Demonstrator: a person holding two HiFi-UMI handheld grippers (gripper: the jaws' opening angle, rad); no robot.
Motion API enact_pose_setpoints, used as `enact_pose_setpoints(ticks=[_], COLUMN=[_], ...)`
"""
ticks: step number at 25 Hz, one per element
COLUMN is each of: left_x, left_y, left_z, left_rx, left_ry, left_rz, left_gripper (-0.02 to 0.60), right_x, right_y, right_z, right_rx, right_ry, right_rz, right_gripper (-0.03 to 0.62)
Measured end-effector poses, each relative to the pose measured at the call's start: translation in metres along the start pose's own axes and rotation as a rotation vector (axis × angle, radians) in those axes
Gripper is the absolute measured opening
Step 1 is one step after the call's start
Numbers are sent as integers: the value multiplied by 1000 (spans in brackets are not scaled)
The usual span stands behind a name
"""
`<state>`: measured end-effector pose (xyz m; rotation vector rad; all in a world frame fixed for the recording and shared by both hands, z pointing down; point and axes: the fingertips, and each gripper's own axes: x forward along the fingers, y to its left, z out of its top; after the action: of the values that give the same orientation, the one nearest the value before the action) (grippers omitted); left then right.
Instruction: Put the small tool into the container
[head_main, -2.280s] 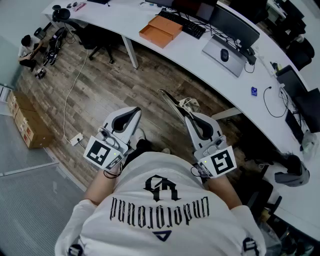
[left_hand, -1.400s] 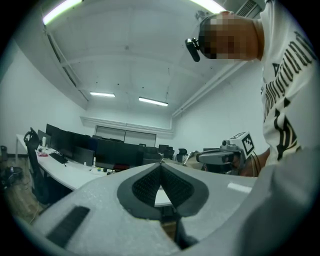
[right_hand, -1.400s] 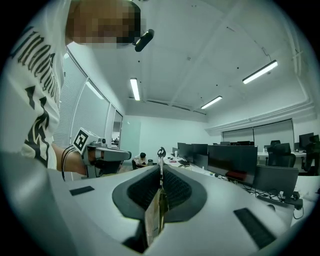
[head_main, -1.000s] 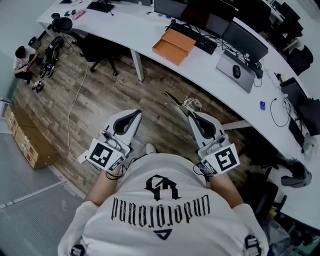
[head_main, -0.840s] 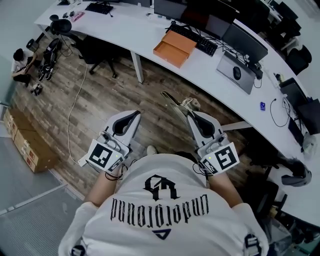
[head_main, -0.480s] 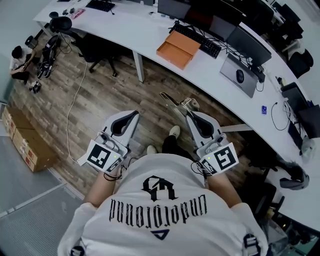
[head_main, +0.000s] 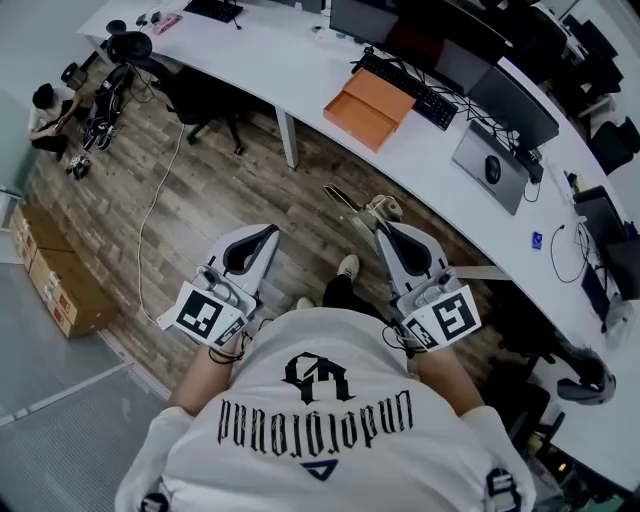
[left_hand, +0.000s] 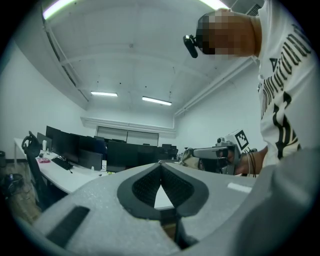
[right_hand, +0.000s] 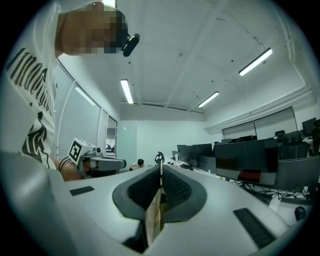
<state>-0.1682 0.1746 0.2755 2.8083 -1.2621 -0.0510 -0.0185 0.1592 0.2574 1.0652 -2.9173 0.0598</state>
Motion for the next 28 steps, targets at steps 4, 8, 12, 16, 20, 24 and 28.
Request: enact_pose_setpoints(ticks=[4,8,12,16,20,24,28], left_x=[26,55,91,131,175,215,245], left_y=[10,21,33,38,39,33,23], left_z=[0,1,-1,-1,3,1,-1], left_rx=[-3,-6,-12,-16,-7,2,3], left_ry=[0,5,10,14,15,26,33], left_rz=[9,22,36,37,32,18,2], left_gripper=[14,14,14,14,14,12,14], right_x=[13,26,39,44,41,31,22], right_y=[-27,-59,-94,-131,-177,-215,-242], right_z=[-1,0,0,2,5,7,7], right_rx=[1,2,5,3,2,-13,-45], right_ry=[5,13,16,19,16,16,17], right_rz=[11,24,43,49,40,27,20], right_gripper=[26,26,26,26,26,26,26])
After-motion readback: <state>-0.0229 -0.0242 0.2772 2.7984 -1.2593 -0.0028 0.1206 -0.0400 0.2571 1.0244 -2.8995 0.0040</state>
